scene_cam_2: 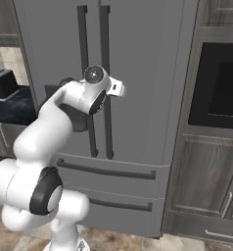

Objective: Retrieve the sausage and cheese from the fridge and place them on the cutting board on the counter.

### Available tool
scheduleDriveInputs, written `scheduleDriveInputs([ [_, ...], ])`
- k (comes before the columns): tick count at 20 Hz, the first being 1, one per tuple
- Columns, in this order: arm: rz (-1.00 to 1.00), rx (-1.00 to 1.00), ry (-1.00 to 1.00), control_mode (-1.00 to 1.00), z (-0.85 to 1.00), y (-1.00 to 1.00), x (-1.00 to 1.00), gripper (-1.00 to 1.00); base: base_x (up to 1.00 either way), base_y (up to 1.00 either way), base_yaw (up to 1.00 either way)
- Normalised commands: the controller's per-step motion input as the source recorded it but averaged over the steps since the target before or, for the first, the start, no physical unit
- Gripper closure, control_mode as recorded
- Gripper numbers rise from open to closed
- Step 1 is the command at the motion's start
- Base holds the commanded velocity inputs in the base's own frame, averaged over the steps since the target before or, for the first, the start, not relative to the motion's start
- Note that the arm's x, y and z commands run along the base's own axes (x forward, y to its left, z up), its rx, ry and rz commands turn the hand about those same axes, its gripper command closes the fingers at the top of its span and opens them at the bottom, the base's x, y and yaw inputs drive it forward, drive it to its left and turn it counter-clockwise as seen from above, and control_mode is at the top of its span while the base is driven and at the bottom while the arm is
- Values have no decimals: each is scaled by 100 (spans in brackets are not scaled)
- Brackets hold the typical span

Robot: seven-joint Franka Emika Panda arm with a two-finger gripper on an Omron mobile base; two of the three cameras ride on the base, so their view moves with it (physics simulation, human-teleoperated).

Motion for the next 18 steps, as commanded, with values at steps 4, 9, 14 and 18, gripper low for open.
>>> scheduleDriveInputs([
  [4,-1,1,0,-100,0,-2,48,-100,0,0,0],
  [9,0,0,0,-100,-3,0,49,-100,0,0,0],
  [14,0,0,0,-100,-20,0,54,-100,0,0,0],
  [18,0,0,0,-100,-29,0,51,100,0,0,0],
])
